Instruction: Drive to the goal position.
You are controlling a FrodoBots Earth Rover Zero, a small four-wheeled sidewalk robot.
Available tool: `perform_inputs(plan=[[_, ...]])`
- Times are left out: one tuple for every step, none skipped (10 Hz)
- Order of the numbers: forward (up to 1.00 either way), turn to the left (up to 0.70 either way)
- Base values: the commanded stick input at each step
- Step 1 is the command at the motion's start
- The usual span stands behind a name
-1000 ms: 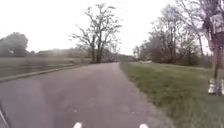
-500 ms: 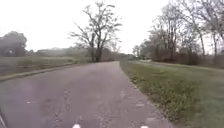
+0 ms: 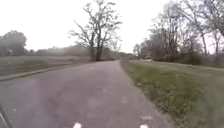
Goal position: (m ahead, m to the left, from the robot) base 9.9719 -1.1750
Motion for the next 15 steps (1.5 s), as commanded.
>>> perform_inputs(plan=[[0.00, 0.65], [0.00, 0.79], [0.00, 0.93], [0.50, 0.70], [1.00, 0.40], [1.00, 0.31], [1.00, 0.16], [1.00, 0.03], [1.00, 0.00], [1.00, 0.00], [1.00, 0.00], [1.00, 0.00], [1.00, 0.00], [1.00, 0.00], [1.00, 0.08]])
